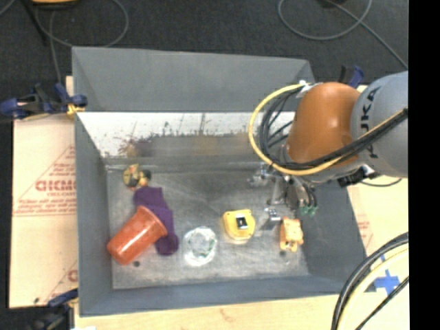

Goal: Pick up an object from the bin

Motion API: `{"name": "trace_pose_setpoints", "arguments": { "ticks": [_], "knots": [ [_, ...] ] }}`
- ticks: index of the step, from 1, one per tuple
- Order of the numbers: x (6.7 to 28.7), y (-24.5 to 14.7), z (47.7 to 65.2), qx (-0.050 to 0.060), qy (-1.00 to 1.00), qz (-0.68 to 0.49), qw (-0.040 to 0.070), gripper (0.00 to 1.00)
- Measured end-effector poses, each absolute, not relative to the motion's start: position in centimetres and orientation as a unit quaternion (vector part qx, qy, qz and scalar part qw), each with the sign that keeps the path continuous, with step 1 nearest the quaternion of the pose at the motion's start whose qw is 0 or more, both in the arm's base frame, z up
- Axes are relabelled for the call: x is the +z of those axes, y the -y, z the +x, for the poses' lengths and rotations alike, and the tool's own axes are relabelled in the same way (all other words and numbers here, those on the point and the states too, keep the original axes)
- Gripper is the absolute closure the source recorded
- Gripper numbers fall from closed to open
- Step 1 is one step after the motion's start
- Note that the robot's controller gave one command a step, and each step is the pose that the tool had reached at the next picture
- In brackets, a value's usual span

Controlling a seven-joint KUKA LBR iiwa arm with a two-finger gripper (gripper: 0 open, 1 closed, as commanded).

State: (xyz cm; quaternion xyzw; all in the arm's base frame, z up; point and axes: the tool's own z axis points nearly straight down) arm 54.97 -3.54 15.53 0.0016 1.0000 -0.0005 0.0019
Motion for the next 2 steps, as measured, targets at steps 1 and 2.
{"name": "trace_pose_setpoints", "arguments": {
  "ticks": [1,2],
  "knots": [
    [8.78,2.34,53.64,-0.001,-1.000,-0.005,0.004,0.00],
    [8.28,2.24,53.58,-0.001,-1.000,-0.004,0.004,0.00]
  ]
}}
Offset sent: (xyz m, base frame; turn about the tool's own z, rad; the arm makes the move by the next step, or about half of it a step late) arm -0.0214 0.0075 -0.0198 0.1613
